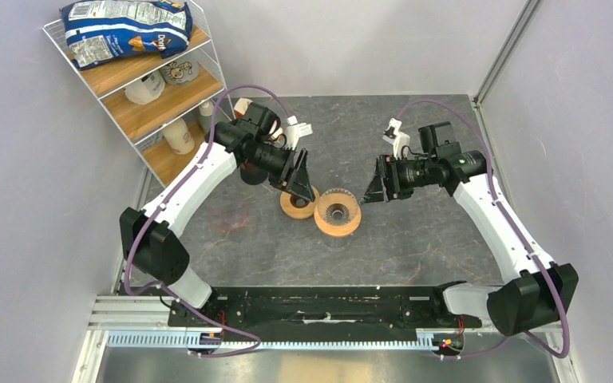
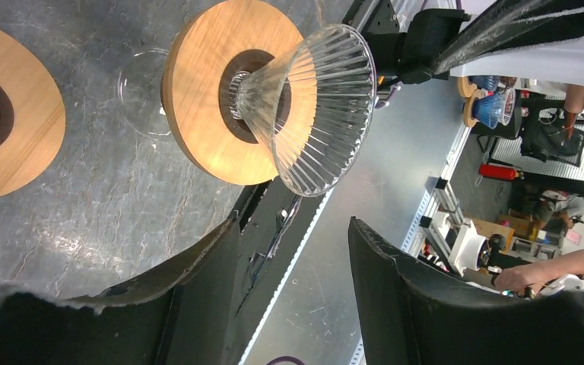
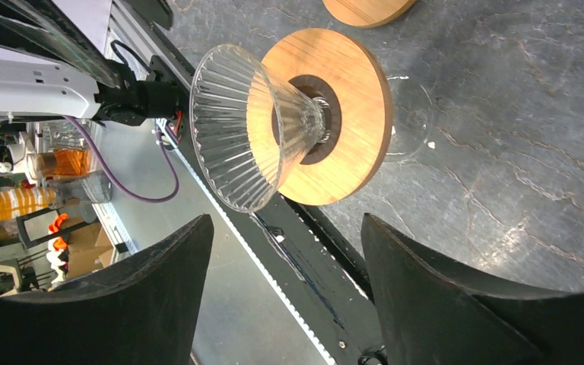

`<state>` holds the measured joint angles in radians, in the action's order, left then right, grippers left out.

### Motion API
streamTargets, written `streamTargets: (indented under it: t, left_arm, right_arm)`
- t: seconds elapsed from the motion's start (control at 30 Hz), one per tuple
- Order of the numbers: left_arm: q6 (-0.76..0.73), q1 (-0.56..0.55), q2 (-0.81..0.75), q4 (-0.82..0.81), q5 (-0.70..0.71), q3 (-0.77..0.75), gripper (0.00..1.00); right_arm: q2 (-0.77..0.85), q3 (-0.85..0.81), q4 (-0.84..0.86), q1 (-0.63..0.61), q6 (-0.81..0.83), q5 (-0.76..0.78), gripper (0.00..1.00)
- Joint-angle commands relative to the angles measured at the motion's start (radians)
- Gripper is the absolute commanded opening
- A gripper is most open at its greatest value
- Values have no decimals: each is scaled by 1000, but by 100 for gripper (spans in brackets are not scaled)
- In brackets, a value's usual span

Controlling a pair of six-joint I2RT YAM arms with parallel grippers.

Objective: Place the coffee filter in the dripper
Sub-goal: Place the coffee dripper in the dripper holder.

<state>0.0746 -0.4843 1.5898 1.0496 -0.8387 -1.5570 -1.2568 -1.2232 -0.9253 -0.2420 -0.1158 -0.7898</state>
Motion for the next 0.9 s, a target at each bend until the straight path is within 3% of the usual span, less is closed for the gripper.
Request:
streamTargets:
  t: [0.0, 0.2, 0.87]
  left_arm:
    - [56, -12, 12, -105, -57, 7, 61]
    - [109, -33, 31, -176, -39, 53, 55]
    - [110, -74, 85, -191, -41, 56, 43]
  right_arm:
    - [-27, -10, 75, -26, -22, -19, 75]
    - [-77, -15, 91, -40, -6, -27, 62]
    - [-133, -13, 129, -80, -21, -35, 46]
